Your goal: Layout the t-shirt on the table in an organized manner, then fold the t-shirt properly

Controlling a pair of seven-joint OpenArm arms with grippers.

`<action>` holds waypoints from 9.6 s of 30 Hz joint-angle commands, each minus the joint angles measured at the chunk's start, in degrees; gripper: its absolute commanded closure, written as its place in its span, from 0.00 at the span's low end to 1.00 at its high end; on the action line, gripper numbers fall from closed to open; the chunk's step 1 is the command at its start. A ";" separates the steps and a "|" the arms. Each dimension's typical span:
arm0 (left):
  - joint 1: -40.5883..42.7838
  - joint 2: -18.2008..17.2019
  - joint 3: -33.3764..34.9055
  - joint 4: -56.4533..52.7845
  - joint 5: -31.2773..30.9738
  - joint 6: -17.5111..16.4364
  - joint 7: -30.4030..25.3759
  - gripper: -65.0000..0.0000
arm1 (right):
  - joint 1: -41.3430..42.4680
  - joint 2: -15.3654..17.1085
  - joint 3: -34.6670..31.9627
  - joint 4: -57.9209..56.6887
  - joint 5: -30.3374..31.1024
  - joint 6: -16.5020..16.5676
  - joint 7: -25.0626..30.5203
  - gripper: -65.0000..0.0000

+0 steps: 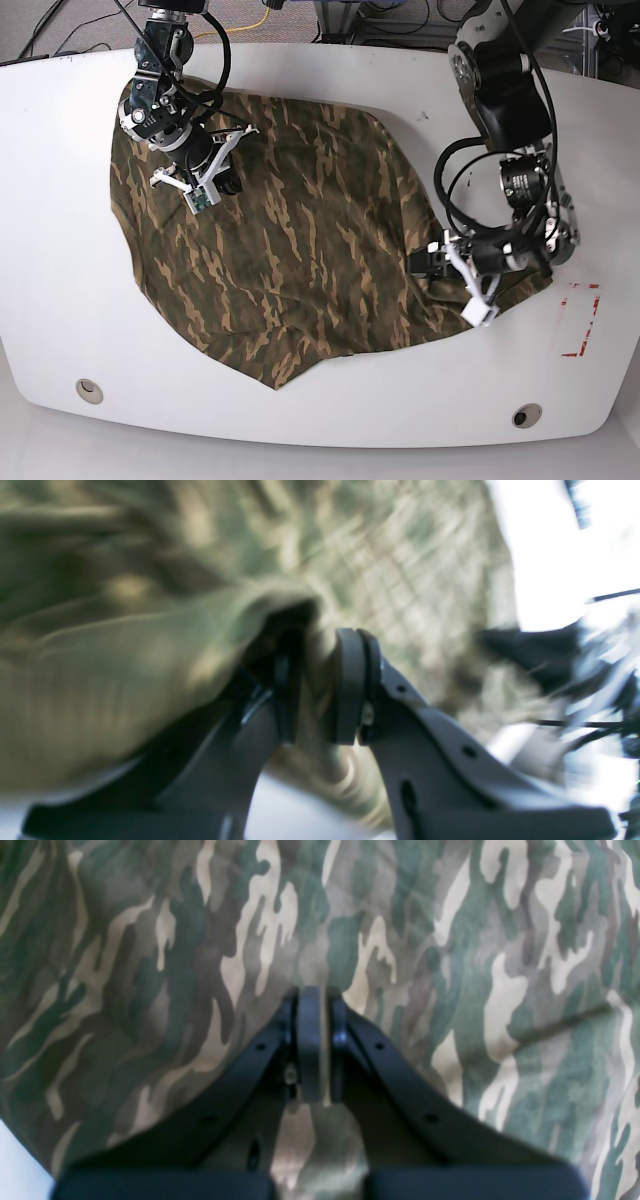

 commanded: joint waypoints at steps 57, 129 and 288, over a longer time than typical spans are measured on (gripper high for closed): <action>9.51 -11.28 12.07 -1.13 -14.34 3.28 -15.12 0.27 | 0.63 -0.04 -0.10 0.72 1.09 0.06 1.28 0.96; 12.67 -13.39 11.89 5.73 -10.91 19.19 -24.62 0.28 | 0.72 -0.04 -0.10 0.80 1.09 0.06 1.28 0.96; 42.56 -23.68 -3.14 25.69 -29.64 19.19 -11.34 1.00 | 29.20 5.23 -13.90 -56.95 0.92 -4.65 28.70 0.96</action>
